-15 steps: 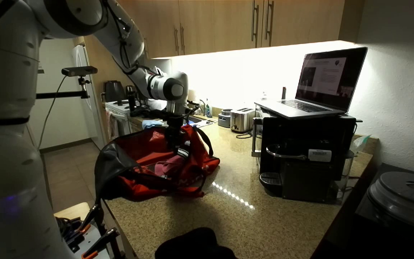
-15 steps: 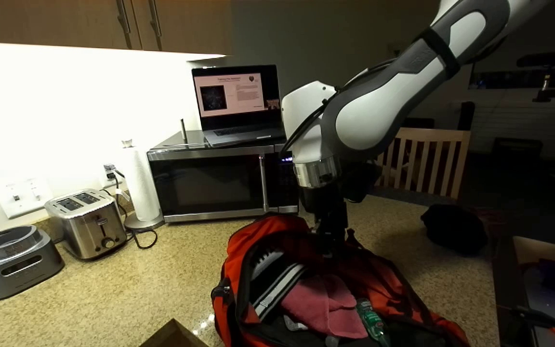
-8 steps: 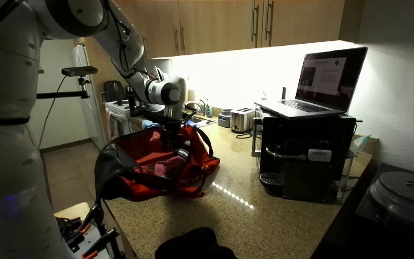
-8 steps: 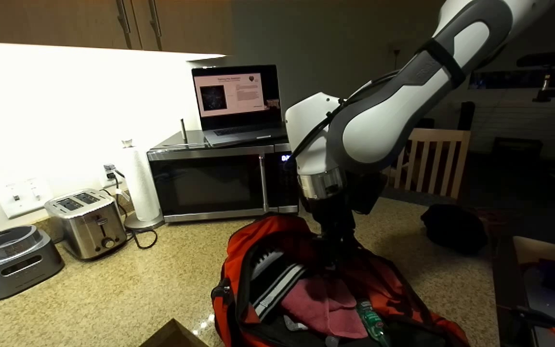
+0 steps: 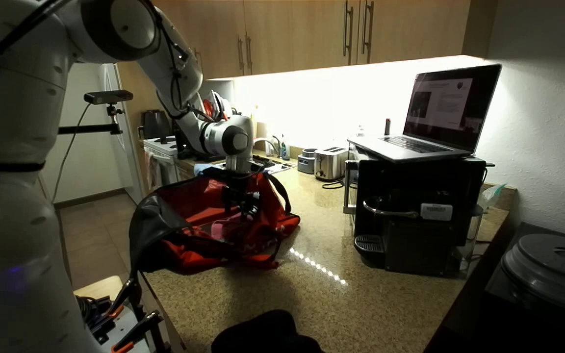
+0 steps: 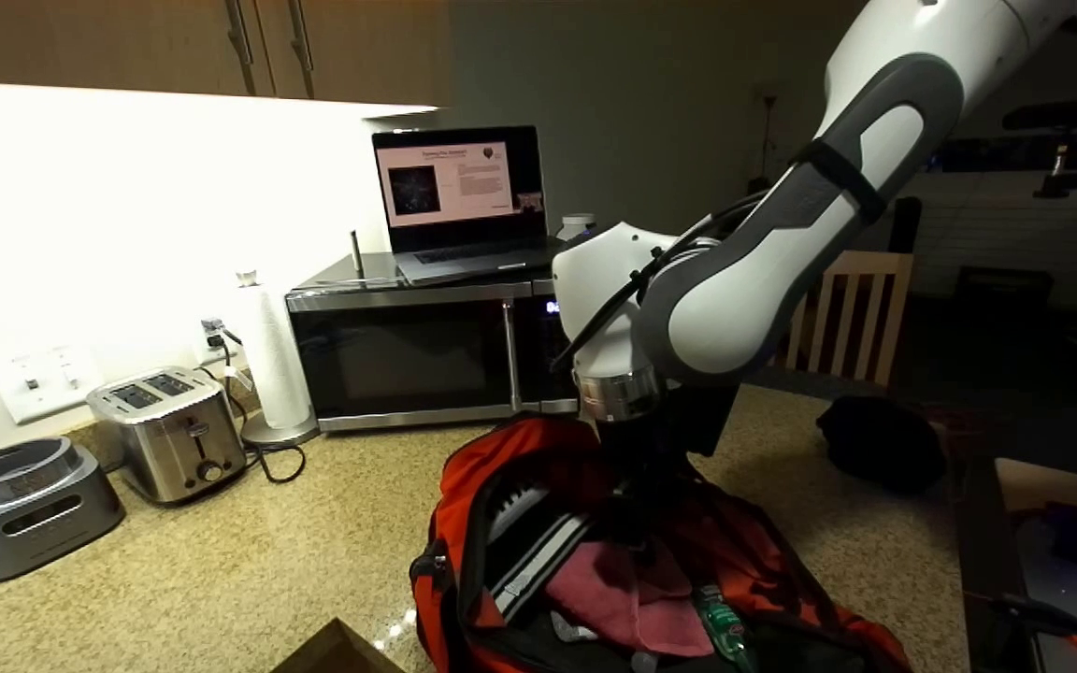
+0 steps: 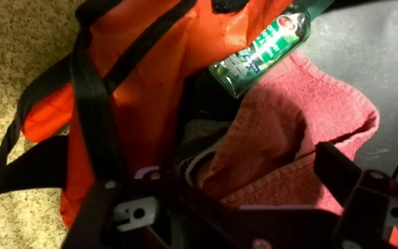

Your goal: Remove the towel from the bag

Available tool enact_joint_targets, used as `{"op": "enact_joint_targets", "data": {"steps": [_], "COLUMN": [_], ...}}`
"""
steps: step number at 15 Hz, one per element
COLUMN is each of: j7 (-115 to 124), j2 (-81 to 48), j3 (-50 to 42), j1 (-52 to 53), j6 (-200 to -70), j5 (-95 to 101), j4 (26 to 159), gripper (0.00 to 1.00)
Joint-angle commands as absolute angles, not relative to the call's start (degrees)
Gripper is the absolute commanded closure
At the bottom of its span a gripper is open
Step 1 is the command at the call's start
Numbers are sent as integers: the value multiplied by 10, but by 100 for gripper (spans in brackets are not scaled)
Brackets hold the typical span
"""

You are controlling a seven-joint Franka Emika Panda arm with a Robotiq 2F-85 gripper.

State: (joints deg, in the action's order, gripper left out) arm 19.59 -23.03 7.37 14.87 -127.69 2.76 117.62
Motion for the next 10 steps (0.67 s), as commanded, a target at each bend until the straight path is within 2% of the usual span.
{"op": "enact_joint_targets", "data": {"steps": [1, 6, 10], "j7": [193, 191, 191], "j2": [-245, -251, -248], "j3": [70, 69, 69], "j1": [156, 160, 160], "j6": [-1304, -1324, -1331], "j5": [36, 34, 34], "j4": [1173, 1173, 1173], "gripper": [19, 55, 80]}}
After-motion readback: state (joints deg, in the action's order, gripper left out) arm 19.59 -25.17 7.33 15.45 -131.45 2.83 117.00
